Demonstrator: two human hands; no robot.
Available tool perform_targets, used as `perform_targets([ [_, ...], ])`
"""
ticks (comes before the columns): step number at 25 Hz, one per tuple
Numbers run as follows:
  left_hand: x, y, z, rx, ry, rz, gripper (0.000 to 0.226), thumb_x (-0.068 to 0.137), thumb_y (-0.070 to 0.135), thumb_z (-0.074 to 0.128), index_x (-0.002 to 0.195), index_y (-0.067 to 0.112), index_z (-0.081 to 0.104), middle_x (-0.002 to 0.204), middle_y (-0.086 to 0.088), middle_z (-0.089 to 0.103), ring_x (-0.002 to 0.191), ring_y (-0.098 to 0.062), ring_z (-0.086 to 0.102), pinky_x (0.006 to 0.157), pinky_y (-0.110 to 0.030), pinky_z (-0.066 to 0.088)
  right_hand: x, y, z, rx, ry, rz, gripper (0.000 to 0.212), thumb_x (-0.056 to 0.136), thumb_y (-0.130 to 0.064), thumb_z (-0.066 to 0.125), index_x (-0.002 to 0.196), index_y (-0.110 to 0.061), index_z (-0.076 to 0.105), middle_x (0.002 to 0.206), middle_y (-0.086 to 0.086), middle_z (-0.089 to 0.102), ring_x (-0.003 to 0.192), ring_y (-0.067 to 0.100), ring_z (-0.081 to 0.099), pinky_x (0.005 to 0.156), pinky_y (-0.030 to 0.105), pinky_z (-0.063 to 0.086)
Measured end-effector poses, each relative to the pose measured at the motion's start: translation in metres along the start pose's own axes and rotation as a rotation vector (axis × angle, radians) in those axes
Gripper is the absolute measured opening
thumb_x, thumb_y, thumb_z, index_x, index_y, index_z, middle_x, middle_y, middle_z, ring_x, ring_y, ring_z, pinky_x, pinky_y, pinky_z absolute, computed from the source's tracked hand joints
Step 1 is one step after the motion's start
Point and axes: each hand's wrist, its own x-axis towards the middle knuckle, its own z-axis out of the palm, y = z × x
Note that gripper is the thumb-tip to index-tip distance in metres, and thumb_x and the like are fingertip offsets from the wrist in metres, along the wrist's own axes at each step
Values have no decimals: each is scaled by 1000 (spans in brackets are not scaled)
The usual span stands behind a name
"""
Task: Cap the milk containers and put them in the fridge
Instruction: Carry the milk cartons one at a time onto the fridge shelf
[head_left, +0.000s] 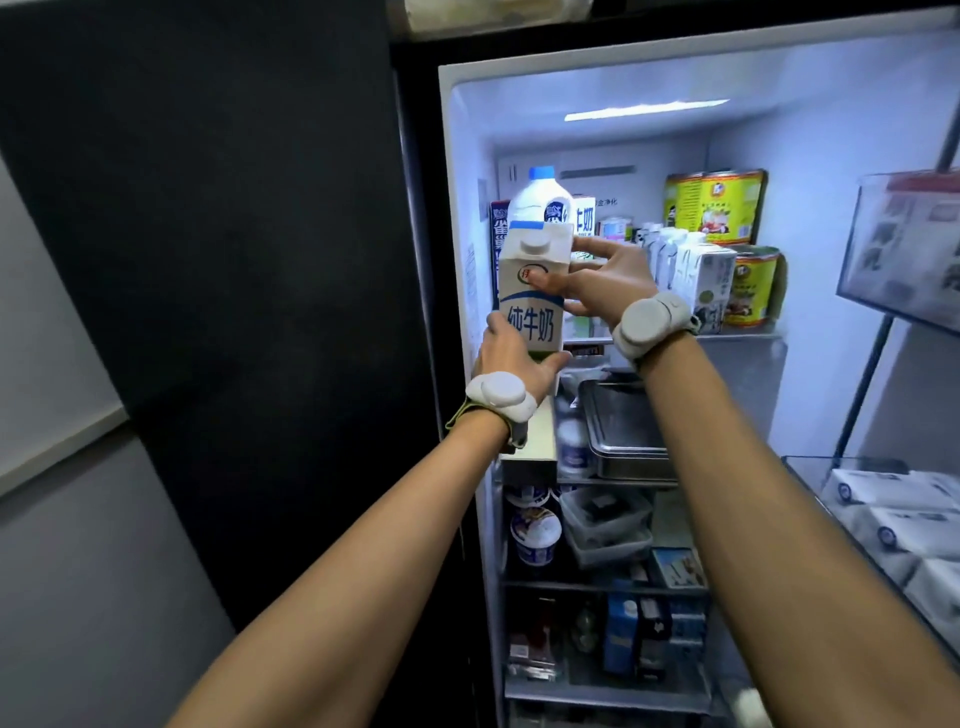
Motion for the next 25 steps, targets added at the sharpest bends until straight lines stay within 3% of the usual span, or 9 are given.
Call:
perform_targets([
  [8, 51, 4, 20, -16, 77, -9, 66, 75, 36, 80, 117, 4, 40, 120, -17, 61, 109, -39, 60, 88, -44, 53, 58, 5, -4, -5, -10, -4, 49, 58, -18, 97, 100, -28, 72, 89, 1, 83, 94, 17, 79, 87, 44, 63],
  [13, 73, -3, 28, -13, 77, -31, 65, 76, 41, 77, 114, 4, 40, 117, -18, 62, 105, -40, 61, 81, -39, 52, 86, 8, 3, 30, -56, 35, 56, 62, -18, 97, 111, -24, 71, 91, 0, 83, 90, 10, 79, 76, 31, 65],
  [16, 84, -2, 31, 51, 89, -37, 68, 76, 46, 76, 115, 3, 41, 116, -20, 62, 105, -41, 61, 76, -38, 46, 98, 10, 8, 18, -56, 35, 45, 68, -21, 94, 106, -22, 70, 84, -5, 82, 82, 6, 79, 68, 24, 63],
  [20, 96, 0, 34, 110, 95, -83, 71, 75, 48, 78, 120, 4, 42, 120, -18, 63, 108, -39, 62, 79, -38, 48, 107, 31, 9, -13, -17, -10, 60, 77, -12, 87, 130, -8, 60, 105, 4, 79, 95, 15, 76, 86, 32, 62],
  [23, 105, -1, 37, 124, 77, -112, 71, 77, 47, 76, 122, 5, 41, 123, -16, 62, 109, -39, 63, 75, -37, 44, 112, 51, 9, -40, -7, -20, 62, 79, -8, 83, 136, -7, 59, 119, 7, 75, 100, 14, 74, 89, 31, 62],
  [25, 109, -2, 38, 125, 62, -122, 71, 78, 47, 76, 123, 4, 41, 125, -16, 61, 111, -39, 62, 80, -39, 48, 115, 59, 9, -49, 9, -18, 63, 78, -9, 83, 136, -9, 61, 127, 10, 72, 111, 19, 72, 96, 37, 60],
])
